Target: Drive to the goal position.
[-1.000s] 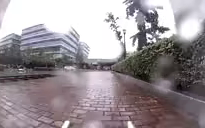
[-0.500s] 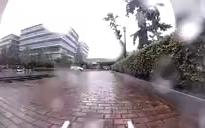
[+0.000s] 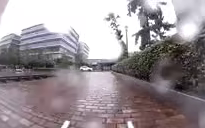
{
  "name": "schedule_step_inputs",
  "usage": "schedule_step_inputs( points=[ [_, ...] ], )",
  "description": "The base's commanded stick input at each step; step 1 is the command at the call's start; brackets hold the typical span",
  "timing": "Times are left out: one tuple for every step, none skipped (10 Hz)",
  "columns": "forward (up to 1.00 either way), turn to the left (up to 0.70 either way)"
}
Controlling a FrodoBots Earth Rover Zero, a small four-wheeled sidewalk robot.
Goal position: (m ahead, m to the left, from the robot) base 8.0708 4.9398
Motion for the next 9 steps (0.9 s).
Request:
schedule_step_inputs(
  points=[
    [0.70,0.00],
    [0.70,0.00],
    [0.70,0.00],
    [0.70,0.00],
    [0.70,0.00],
    [0.70,0.00],
    [0.70,0.00],
    [0.70,0.00],
    [0.70,0.00]
  ],
)
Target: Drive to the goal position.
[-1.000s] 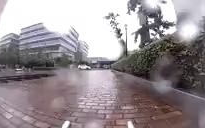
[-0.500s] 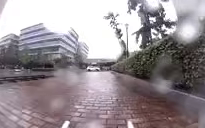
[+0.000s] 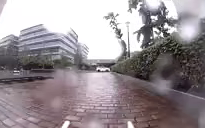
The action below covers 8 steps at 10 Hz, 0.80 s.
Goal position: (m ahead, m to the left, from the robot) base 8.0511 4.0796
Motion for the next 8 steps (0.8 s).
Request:
schedule_step_inputs(
  points=[
    [0.70,0.00],
    [0.70,0.00],
    [0.70,0.00],
    [0.70,0.03],
    [0.70,0.14],
    [0.70,0.14],
    [0.70,0.14],
    [0.70,0.14]
  ],
)
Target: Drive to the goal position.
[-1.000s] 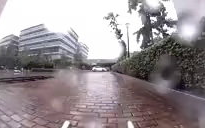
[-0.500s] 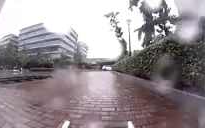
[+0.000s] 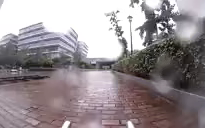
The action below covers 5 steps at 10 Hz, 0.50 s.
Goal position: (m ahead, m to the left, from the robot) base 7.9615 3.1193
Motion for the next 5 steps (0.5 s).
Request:
schedule_step_inputs(
  points=[
    [0.70,0.14],
    [0.70,0.14],
    [0.70,0.14],
    [0.70,0.14],
    [0.70,0.14]
  ],
)
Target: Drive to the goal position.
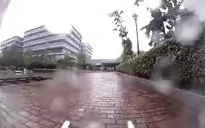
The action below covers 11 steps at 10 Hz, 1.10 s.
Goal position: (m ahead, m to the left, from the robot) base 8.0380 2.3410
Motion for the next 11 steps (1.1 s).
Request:
schedule_step_inputs(
  points=[
    [0.70,0.00],
    [0.70,0.00],
    [0.70,0.00],
    [0.70,0.00],
    [0.70,0.00],
    [0.70,0.00],
    [0.70,0.00],
    [0.70,0.00],
    [0.70,0.00],
    [0.70,0.00],
    [0.70,0.00]
  ],
)
